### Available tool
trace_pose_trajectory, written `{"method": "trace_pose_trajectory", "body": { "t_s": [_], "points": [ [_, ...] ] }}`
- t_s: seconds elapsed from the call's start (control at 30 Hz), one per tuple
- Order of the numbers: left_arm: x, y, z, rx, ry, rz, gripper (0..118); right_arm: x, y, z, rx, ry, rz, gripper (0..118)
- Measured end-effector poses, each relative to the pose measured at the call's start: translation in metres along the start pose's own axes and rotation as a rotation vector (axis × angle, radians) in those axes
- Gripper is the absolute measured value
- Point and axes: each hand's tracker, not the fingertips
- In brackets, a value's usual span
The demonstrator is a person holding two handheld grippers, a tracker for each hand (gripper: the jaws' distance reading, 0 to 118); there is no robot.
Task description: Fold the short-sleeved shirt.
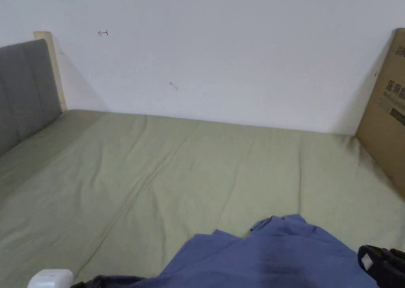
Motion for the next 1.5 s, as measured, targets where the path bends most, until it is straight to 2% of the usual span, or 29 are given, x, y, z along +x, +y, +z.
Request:
{"method": "trace_pose_trajectory", "body": {
  "t_s": [0.1, 0.13, 0.17, 0.2, 0.23, 0.27, 0.3, 0.33, 0.4, 0.5, 0.7, 0.77, 0.83, 0.87, 0.93, 0.97, 1.03, 1.07, 1.13, 1.2, 1.23, 1.33, 1.4, 1.5],
  "points": [
    [-0.006, 0.009, 0.016, 0.11, -0.063, 0.095, 1, 0.028, 0.039, -0.08, -0.138, 0.029, -0.014, 5],
    [-0.005, 0.01, 0.019, 0.115, -0.071, 0.107, 1, 0.043, 0.05, -0.108, -0.185, 0.058, -0.025, 9],
    [-0.004, 0.009, 0.022, 0.111, -0.068, 0.111, 1, 0.055, 0.061, -0.141, -0.273, 0.089, -0.047, 22],
    [-0.003, 0.008, 0.024, 0.097, -0.064, 0.119, 1, 0.062, 0.068, -0.169, -0.351, 0.084, -0.064, 67],
    [-0.007, 0.008, 0.016, 0.093, -0.063, 0.126, 1, 0.067, 0.071, -0.192, -0.391, 0.055, -0.076, 105],
    [-0.007, 0.006, 0.014, 0.085, -0.059, 0.134, 1, 0.072, 0.073, -0.22, -0.455, 0.018, -0.076, 118],
    [-0.007, 0.003, 0.014, 0.077, -0.052, 0.14, 1, 0.078, 0.072, -0.243, -0.5, -0.012, -0.073, 117],
    [-0.007, 0.0, 0.014, 0.073, -0.049, 0.145, 1, 0.079, 0.075, -0.263, -0.457, 0.009, -0.058, 117],
    [-0.012, -0.002, 0.004, 0.064, -0.033, 0.143, 1, 0.085, 0.071, -0.298, -0.517, -0.092, -0.044, 117],
    [-0.017, -0.006, -0.009, 0.024, 0.0, 0.119, 1, 0.084, 0.064, -0.348, -0.632, -0.118, 0.0, 116],
    [-0.026, -0.014, -0.022, -0.04, 0.017, 0.098, 1, 0.083, 0.035, -0.39, -0.747, -0.133, 0.125, 113],
    [-0.031, -0.016, -0.026, -0.064, 0.028, 0.111, 1, 0.077, 0.036, -0.389, -0.73, -0.152, 0.123, 112],
    [-0.034, -0.02, -0.026, -0.081, 0.036, 0.14, 1, 0.078, 0.042, -0.381, -0.749, -0.147, 0.123, 102],
    [-0.035, -0.022, -0.024, -0.084, 0.038, 0.153, 1, 0.075, 0.046, -0.375, -0.748, -0.13, 0.121, 89],
    [-0.032, -0.019, -0.023, -0.087, 0.043, 0.162, 1, 0.063, 0.051, -0.361, -0.721, -0.078, 0.143, 31],
    [-0.031, -0.019, -0.02, -0.087, 0.046, 0.161, 1, 0.056, 0.05, -0.352, -0.709, -0.045, 0.177, 7],
    [-0.033, -0.019, -0.014, -0.089, 0.048, 0.148, 1, 0.047, 0.049, -0.329, -0.661, -0.062, 0.259, 7],
    [-0.033, -0.018, -0.01, -0.09, 0.044, 0.142, 1, 0.046, 0.052, -0.313, -0.627, -0.022, 0.221, 7],
    [-0.031, -0.013, -0.001, -0.086, 0.046, 0.138, 1, 0.049, 0.061, -0.269, -0.489, -0.019, 0.123, 7],
    [-0.03, -0.004, 0.009, -0.07, 0.038, 0.144, 1, 0.056, 0.077, -0.214, -0.361, 0.012, -0.004, 7],
    [-0.028, 0.0, 0.014, -0.057, 0.027, 0.146, 1, 0.06, 0.083, -0.188, -0.32, 0.043, -0.033, 7],
    [-0.015, 0.024, 0.029, 0.004, -0.005, 0.111, 1, 0.067, 0.105, -0.103, -0.211, 0.006, -0.02, 6],
    [-0.005, 0.052, 0.038, 0.047, -0.05, 0.057, 1, 0.075, 0.122, -0.052, -0.164, 0.021, -0.055, 6],
    [0.014, 0.105, 0.047, 0.114, -0.099, -0.043, 1, 0.081, 0.149, 0.009, -0.092, -0.01, -0.049, 6]
  ]
}}
